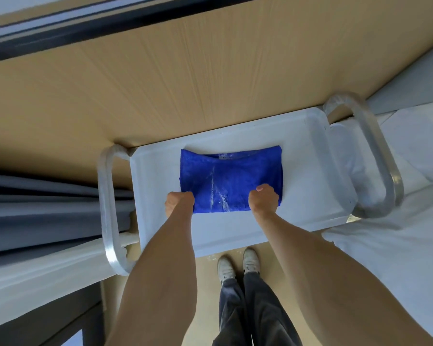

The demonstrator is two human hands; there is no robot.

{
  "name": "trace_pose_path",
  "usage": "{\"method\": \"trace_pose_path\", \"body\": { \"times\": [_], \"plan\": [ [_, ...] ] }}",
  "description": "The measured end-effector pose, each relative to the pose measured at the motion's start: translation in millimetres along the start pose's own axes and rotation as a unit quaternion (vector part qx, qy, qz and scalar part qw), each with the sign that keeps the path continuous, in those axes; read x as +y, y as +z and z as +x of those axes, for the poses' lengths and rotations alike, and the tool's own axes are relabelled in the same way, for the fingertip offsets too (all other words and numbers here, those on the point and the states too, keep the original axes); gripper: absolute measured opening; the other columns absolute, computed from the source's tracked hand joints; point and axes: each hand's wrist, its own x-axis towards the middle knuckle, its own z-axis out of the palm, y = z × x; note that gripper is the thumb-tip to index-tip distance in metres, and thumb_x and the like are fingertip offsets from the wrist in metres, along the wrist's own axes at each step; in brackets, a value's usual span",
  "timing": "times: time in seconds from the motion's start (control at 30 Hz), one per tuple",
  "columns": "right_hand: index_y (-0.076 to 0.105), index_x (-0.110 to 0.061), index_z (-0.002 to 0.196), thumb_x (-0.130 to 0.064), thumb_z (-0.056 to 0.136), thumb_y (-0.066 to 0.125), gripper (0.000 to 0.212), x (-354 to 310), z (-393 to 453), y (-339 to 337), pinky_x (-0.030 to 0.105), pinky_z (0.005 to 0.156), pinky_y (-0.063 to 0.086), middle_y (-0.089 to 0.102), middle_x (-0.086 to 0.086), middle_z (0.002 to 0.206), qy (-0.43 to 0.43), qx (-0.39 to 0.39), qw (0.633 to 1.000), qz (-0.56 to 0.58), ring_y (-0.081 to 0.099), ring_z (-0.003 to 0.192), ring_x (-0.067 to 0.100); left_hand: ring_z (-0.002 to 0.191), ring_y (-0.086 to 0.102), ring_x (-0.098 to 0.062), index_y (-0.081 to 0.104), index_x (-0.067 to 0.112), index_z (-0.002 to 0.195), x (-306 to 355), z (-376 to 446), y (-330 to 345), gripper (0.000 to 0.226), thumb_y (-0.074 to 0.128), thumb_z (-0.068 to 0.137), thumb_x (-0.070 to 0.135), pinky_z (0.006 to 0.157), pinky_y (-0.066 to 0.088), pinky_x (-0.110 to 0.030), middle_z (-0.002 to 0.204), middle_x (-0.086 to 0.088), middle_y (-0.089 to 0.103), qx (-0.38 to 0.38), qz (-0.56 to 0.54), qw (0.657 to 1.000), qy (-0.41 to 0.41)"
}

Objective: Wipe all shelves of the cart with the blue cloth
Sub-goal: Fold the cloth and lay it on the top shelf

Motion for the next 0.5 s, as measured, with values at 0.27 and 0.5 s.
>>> {"method": "trace_pose_path", "body": {
  "times": [0.27,0.5],
  "plan": [
    [0.057,-0.005,0.127,-0.005,0.093,0.045,0.036,-9.2,-15.1,-28.9,0.033,0.078,0.046,0.062,0.009,0.12,-0.017,0.009,1.0,-0.017,0.058,0.108,0.029,0.055,0.043,-0.022,0.043,0.014,0.06,37.4,-56.4,2.2,0.013,0.054,0.068,0.014,0.052,0.038,-0.027,0.07,0.0,0.052,-0.043,-0.031,0.976,0.213],
    [0.06,0.0,0.117,-0.006,0.093,0.042,0.03,-4.8,-21.3,-66.0,0.034,0.078,0.043,0.064,0.014,0.112,0.024,0.059,0.998,0.025,0.06,0.105,0.035,0.059,0.038,-0.018,0.041,0.017,0.06,83.3,-135.0,41.1,0.021,0.054,0.077,0.013,0.055,0.032,-0.028,0.058,0.003,0.039,-0.189,0.047,0.928,0.319]
  ]
}}
